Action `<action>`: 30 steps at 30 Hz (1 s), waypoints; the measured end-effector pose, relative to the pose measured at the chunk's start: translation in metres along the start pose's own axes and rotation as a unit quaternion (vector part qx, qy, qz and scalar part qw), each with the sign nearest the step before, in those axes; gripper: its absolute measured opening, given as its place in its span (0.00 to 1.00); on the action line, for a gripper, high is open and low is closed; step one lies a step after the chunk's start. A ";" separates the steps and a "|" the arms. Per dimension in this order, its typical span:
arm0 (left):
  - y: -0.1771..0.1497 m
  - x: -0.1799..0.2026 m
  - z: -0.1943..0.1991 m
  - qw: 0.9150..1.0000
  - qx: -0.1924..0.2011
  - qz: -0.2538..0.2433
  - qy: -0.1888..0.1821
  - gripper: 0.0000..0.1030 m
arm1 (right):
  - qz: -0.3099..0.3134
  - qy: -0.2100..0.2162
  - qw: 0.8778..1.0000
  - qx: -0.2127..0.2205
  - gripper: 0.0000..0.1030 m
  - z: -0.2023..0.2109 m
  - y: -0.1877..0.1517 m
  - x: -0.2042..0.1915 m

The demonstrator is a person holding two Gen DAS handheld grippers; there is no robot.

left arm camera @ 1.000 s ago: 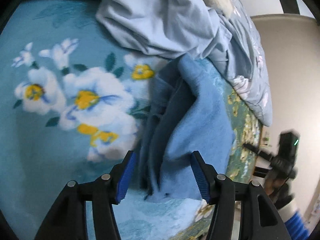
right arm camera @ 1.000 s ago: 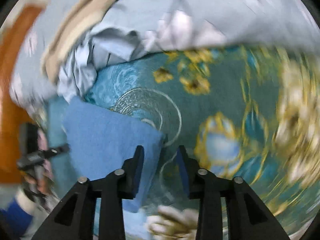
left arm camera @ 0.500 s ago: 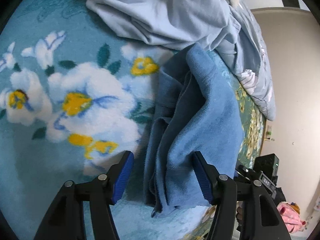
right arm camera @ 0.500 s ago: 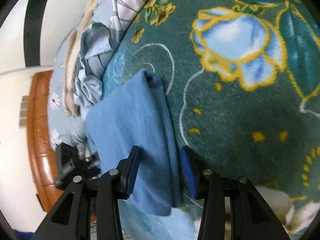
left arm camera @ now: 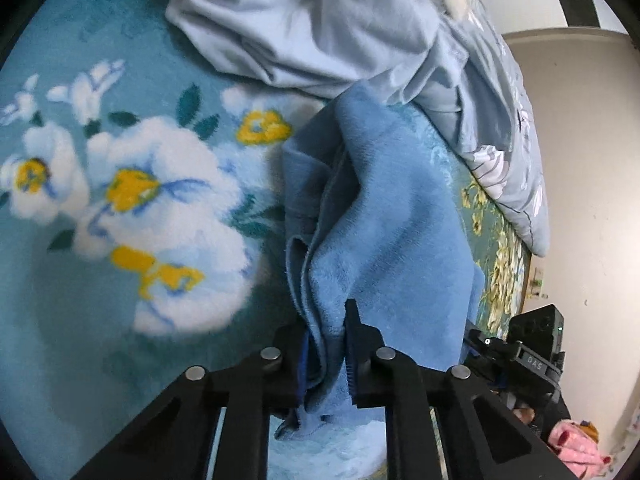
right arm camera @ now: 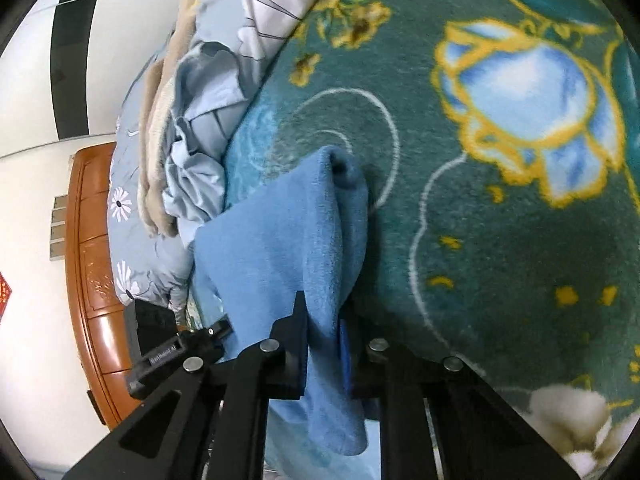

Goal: Fold clothes
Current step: 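Grasp the folded blue shirt with the left gripper while the right gripper holds it, then lift the blue shirt with both grippers and carry it to the clothes stack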

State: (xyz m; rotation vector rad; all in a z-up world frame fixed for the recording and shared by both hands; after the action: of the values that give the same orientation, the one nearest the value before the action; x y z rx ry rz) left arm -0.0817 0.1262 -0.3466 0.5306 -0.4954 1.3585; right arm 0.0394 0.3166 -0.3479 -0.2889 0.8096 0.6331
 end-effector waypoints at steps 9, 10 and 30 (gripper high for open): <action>-0.031 0.023 0.064 0.998 0.051 0.021 -0.001 0.13 | 0.037 0.010 0.999 -0.035 0.12 0.068 -0.038 -0.046; -0.036 0.025 0.076 0.998 0.061 0.023 -0.002 0.13 | 0.044 0.009 0.998 -0.041 0.12 0.076 -0.043 -0.050; -0.102 0.015 0.331 0.960 0.270 0.078 0.009 0.14 | 0.293 0.162 0.931 -0.147 0.12 0.113 -0.136 -0.267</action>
State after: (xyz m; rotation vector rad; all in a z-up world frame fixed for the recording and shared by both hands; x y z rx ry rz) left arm 0.0122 -0.0803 -0.0847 0.9383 -0.1445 1.6552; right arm 0.0510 0.1536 -0.0722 -0.4357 1.1319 1.2986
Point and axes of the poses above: each gripper's, at about its wrist camera, not at the fingertips, and z roughly against the way its jaws point, x to its right, y to its top, the point moved 9 cm from there along -z, roughly the way its jaws point, and after that the axes turned 12 degrees about x, right-handed, at the moved point
